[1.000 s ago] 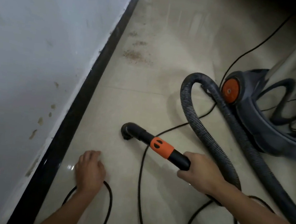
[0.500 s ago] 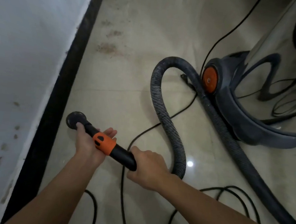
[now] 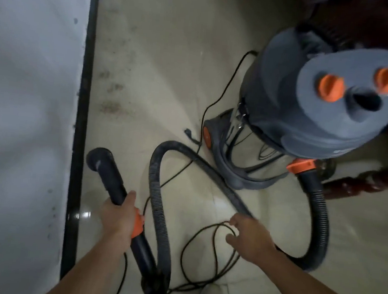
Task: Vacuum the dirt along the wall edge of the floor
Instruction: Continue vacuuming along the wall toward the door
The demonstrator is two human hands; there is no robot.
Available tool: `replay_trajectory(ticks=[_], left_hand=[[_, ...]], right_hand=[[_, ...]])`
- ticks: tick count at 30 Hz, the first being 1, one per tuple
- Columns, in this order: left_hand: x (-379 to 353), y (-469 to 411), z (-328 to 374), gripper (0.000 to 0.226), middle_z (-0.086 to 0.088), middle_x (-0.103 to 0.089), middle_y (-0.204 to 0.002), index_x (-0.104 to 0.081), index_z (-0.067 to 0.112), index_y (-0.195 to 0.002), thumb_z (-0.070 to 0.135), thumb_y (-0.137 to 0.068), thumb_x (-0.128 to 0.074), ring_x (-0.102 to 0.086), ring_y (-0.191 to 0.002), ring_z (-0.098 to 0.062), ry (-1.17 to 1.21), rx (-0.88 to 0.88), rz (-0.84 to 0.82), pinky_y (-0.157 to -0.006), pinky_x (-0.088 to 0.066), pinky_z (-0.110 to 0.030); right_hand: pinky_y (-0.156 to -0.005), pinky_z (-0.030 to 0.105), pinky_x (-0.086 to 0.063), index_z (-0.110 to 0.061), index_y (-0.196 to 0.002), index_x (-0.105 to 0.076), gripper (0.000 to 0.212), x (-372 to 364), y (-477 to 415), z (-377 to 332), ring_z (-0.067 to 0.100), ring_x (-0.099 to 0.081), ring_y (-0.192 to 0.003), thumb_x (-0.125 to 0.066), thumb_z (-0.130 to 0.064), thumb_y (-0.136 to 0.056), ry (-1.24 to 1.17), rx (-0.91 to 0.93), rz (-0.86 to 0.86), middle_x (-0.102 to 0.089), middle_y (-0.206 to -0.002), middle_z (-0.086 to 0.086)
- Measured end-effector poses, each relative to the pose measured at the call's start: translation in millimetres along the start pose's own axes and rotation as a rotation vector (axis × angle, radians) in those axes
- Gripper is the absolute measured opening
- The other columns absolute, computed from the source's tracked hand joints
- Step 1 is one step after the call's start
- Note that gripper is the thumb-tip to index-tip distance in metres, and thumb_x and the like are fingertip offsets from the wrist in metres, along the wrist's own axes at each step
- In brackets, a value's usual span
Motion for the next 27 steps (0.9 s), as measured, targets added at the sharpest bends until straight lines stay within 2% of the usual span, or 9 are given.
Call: replay_trajectory(ticks=[3,6,9,12,15,18,21,24,27], left_hand=[[-14,54,57,0.027,-0.012,-0.055,-0.061,-0.058,0.002,-0.085,0.027,-0.089,-0.067,-0.055,-0.048,-0.025,-0.073,-0.072,-0.067,-0.048,-0.051,-0.032],[-33,97,110,0.023,-0.012,-0.055,-0.058,-0.057,0.004,-0.084,0.024,-0.089,-0.066,-0.053,-0.044,-0.025,-0.138,-0.156,-0.138,-0.042,-0.046,-0.029],[-56,125,153,0.022,-0.008,-0.051,-0.051,-0.053,0.007,-0.08,0.023,-0.089,-0.065,-0.049,-0.038,-0.023,-0.192,-0.218,-0.206,-0.039,-0.041,-0.026],[-87,142,181,0.019,-0.004,-0.047,-0.045,-0.053,0.008,-0.08,0.02,-0.087,-0.065,-0.044,-0.033,-0.022,-0.233,-0.268,-0.242,-0.041,-0.039,-0.027],[-116,148,190,0.017,-0.01,-0.048,-0.053,-0.053,0.01,-0.08,0.019,-0.086,-0.066,-0.044,-0.035,-0.024,-0.262,-0.302,-0.214,-0.042,-0.041,-0.028],[-138,141,188,0.021,-0.012,-0.049,-0.058,-0.053,0.009,-0.083,0.024,-0.086,-0.067,-0.044,-0.034,-0.024,-0.294,-0.277,-0.182,-0.04,-0.038,-0.025],[-159,132,188,0.021,-0.014,-0.053,-0.062,-0.055,0.008,-0.087,0.024,-0.085,-0.068,-0.046,-0.035,-0.023,-0.327,-0.253,-0.131,-0.04,-0.041,-0.026],[-177,126,199,0.018,-0.017,-0.059,-0.065,-0.058,0.008,-0.089,0.023,-0.086,-0.068,-0.053,-0.039,-0.023,-0.348,-0.266,-0.083,-0.043,-0.051,-0.034],[-194,123,214,0.018,-0.017,-0.062,-0.066,-0.059,0.009,-0.089,0.024,-0.087,-0.068,-0.056,-0.04,-0.023,-0.367,-0.265,-0.049,-0.042,-0.053,-0.033]], right_hand=[[-0.084,0.027,-0.046,-0.021,-0.12,-0.062,0.034,81,38,-8,0.019,-0.059,-0.108,-0.066,-0.033,-0.088,-0.035,-0.035,0.157,-0.063,-0.12,0.001],[-0.083,0.032,-0.047,-0.021,-0.113,-0.065,0.028,159,68,-22,0.024,-0.061,-0.106,-0.068,-0.028,-0.086,-0.089,-0.037,0.346,-0.065,-0.114,0.001],[-0.077,0.038,-0.048,-0.015,-0.106,-0.066,0.027,240,88,-35,0.032,-0.06,-0.103,-0.073,-0.02,-0.08,-0.059,0.067,0.608,-0.064,-0.107,0.007],[-0.089,0.049,-0.045,-0.01,-0.116,-0.064,0.042,310,82,-31,0.04,-0.053,-0.116,-0.076,-0.021,-0.078,0.039,0.115,0.805,-0.059,-0.124,0.014],[-0.112,0.055,-0.029,-0.014,-0.137,-0.052,0.062,346,43,-18,0.038,-0.029,-0.144,-0.069,-0.042,-0.084,0.127,0.116,0.775,-0.039,-0.152,0.017],[-0.121,0.054,-0.008,-0.018,-0.15,-0.037,0.076,350,-8,-16,0.034,-0.008,-0.153,-0.048,-0.064,-0.09,0.236,0.185,0.67,-0.021,-0.163,0.017],[-0.124,0.052,-0.007,-0.019,-0.151,-0.036,0.079,343,-41,-13,0.033,-0.007,-0.153,-0.033,-0.071,-0.091,0.297,0.251,0.642,-0.017,-0.164,0.018],[-0.122,0.047,-0.005,-0.02,-0.149,-0.038,0.076,346,-59,-12,0.033,-0.009,-0.153,-0.029,-0.071,-0.093,0.352,0.264,0.677,-0.019,-0.163,0.02],[-0.123,0.048,-0.004,-0.022,-0.151,-0.036,0.077,363,-79,-18,0.032,-0.004,-0.153,-0.027,-0.071,-0.093,0.334,0.306,0.648,-0.014,-0.165,0.018]])
Point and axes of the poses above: each hand's wrist, its own y-axis away from the middle knuckle, its own x-axis out of the back of the hand, z = x × y, the point moved 7 cm from there along -y, towards the middle knuckle
